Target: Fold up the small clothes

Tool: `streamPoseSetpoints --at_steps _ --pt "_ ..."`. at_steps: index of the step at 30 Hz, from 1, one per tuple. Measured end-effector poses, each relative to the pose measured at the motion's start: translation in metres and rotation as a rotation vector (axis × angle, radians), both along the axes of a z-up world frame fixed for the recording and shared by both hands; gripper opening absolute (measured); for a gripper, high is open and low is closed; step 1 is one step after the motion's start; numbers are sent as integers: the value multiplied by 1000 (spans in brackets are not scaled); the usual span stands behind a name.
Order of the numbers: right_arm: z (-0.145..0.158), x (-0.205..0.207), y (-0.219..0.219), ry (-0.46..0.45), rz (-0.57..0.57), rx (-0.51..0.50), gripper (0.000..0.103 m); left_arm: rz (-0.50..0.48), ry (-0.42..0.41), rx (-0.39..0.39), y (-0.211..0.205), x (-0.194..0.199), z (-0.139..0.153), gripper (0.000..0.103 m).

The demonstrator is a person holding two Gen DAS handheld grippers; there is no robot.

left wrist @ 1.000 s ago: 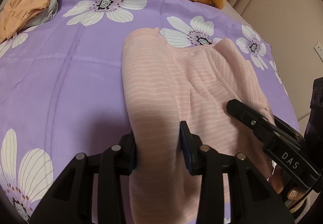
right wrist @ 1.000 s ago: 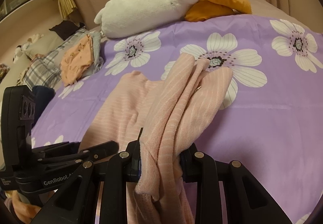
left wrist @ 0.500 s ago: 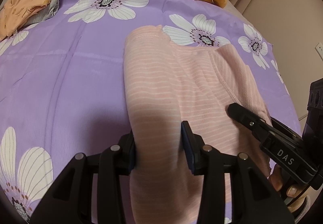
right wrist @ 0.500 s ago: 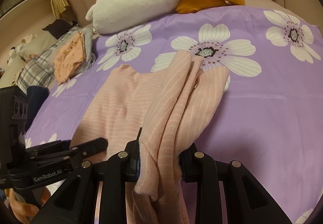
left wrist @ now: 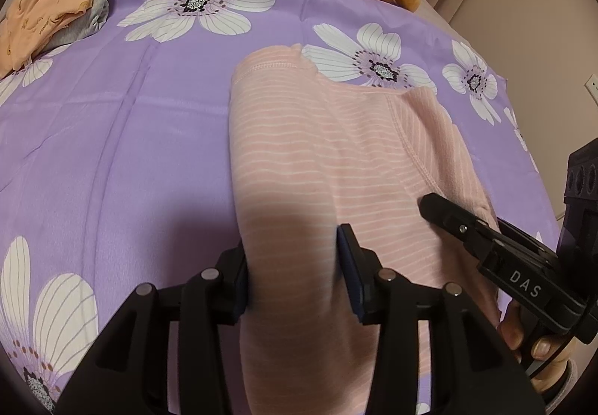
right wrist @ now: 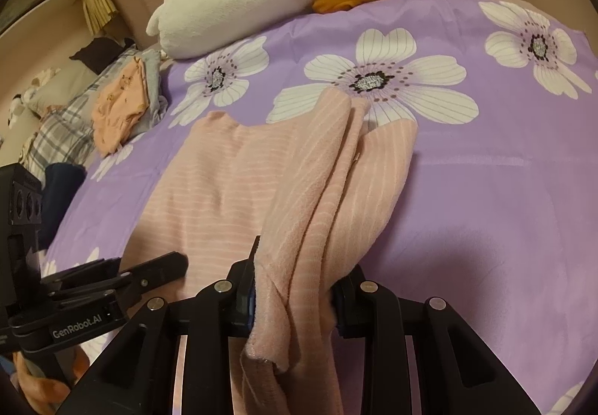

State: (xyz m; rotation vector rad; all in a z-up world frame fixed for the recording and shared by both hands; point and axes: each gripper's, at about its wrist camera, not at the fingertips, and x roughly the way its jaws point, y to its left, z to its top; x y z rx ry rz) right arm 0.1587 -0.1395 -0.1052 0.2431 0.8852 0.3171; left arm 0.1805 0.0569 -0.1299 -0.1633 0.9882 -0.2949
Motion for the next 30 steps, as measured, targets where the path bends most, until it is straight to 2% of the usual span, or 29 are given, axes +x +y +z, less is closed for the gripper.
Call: streamPoseSetpoints --at_steps 30 --pt "-6 1 -6 34 -13 45 30 2 -6 20 1 1 -1 48"
